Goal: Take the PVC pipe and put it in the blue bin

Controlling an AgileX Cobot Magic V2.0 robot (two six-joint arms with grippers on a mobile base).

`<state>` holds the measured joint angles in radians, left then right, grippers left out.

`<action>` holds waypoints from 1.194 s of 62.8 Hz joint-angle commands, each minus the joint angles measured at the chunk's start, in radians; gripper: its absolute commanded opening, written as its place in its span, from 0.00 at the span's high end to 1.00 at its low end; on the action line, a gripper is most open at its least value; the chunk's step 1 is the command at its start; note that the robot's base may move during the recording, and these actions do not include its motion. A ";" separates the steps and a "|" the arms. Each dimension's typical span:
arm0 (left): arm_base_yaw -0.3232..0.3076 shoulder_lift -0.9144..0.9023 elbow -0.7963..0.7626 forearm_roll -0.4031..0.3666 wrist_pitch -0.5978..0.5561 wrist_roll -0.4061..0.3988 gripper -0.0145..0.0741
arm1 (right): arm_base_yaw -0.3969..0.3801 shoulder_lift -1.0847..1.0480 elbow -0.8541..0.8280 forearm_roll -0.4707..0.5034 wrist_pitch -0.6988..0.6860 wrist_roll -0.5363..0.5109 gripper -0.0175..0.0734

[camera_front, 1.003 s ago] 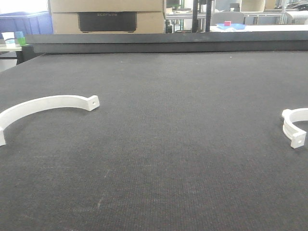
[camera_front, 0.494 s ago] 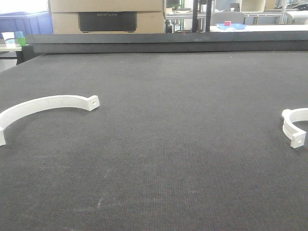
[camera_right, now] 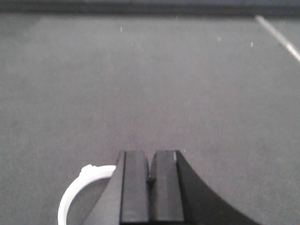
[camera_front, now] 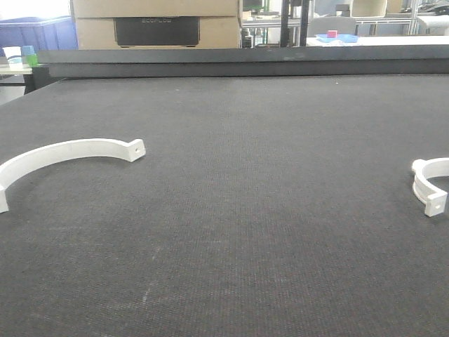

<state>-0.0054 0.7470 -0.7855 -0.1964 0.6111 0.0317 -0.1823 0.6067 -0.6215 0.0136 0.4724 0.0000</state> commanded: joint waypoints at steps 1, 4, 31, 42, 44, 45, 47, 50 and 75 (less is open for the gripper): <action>0.001 0.050 -0.001 0.000 -0.014 0.001 0.96 | 0.015 0.002 0.016 -0.014 -0.045 -0.005 0.99; 0.001 0.078 -0.001 0.000 -0.019 0.001 0.96 | 0.023 0.002 0.018 -0.006 -0.058 -0.005 0.99; -0.031 0.185 -0.001 0.002 -0.107 0.001 0.96 | 0.026 0.020 0.018 0.062 -0.087 -0.005 0.99; -0.031 0.185 -0.001 -0.021 -0.146 0.001 0.96 | 0.026 0.130 0.013 0.060 -0.048 -0.007 0.99; -0.031 0.185 -0.001 -0.021 -0.151 0.001 0.96 | 0.026 0.164 0.009 0.063 -0.040 -0.007 0.99; -0.031 0.185 -0.001 -0.021 -0.151 0.001 0.96 | 0.026 0.178 0.006 0.065 -0.032 -0.007 0.99; -0.031 0.185 -0.001 -0.021 -0.153 0.001 0.96 | 0.026 0.208 -0.001 0.074 -0.022 -0.007 0.99; -0.031 0.185 -0.001 -0.021 -0.153 0.001 0.96 | 0.026 0.264 -0.018 0.097 -0.001 -0.007 0.99; -0.031 0.185 -0.001 -0.021 -0.098 0.001 0.96 | 0.175 0.694 -0.359 0.182 0.247 -0.007 0.97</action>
<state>-0.0297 0.9311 -0.7855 -0.2081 0.5060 0.0317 -0.0527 1.2386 -0.9065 0.1871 0.6853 0.0000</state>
